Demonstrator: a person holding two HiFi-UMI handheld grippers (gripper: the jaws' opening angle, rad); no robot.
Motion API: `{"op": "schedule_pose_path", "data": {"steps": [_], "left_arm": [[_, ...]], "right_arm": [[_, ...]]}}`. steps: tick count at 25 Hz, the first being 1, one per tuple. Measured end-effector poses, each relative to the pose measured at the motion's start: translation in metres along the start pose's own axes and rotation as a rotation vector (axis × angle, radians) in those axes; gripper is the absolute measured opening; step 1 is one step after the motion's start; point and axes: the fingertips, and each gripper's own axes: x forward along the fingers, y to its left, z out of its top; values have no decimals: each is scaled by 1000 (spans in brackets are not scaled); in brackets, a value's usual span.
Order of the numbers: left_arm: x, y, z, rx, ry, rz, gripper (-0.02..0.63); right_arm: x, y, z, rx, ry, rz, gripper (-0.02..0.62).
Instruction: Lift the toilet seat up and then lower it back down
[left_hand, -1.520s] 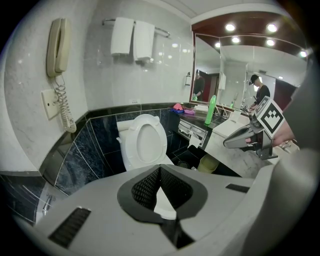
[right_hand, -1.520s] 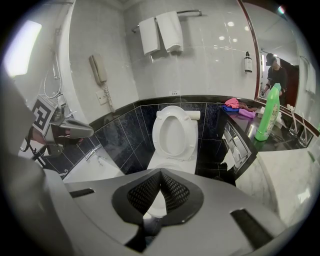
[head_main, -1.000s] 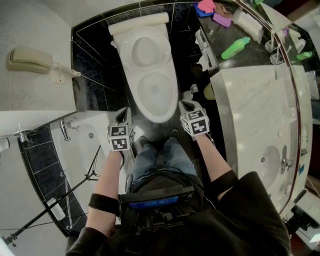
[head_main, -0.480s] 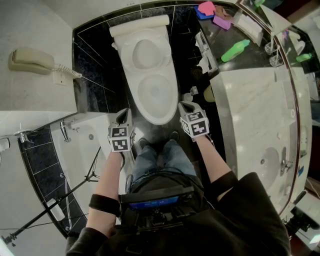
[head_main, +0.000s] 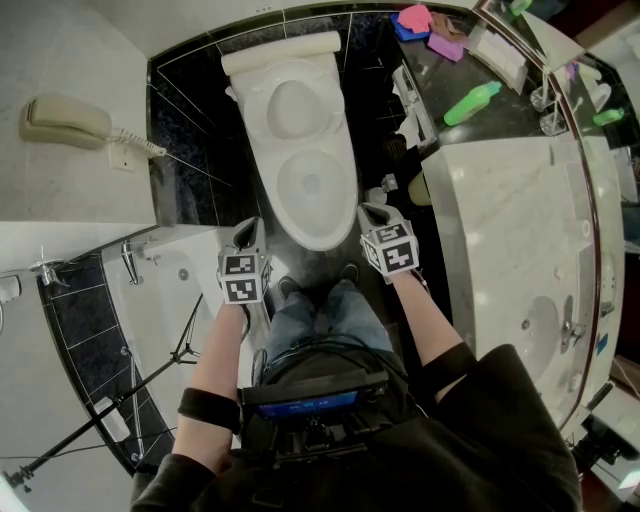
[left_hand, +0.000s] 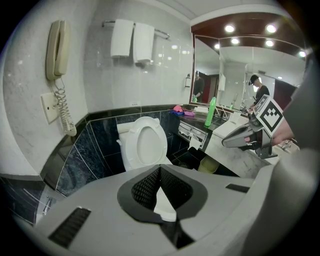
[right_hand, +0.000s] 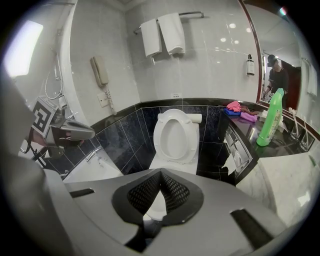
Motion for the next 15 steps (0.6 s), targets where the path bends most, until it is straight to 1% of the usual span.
{"op": "schedule_pose_path", "data": {"steps": [5, 9, 15], "left_arm": [[-1, 1, 1, 4, -7, 5, 8], [-5, -2, 10, 1, -14, -4, 8], [-12, 2, 17, 15, -45, 7, 8]], "right_arm": [[-3, 2, 3, 4, 1, 6, 6], [-4, 2, 8, -1, -8, 5, 7], [-11, 2, 18, -6, -35, 1, 6]]}}
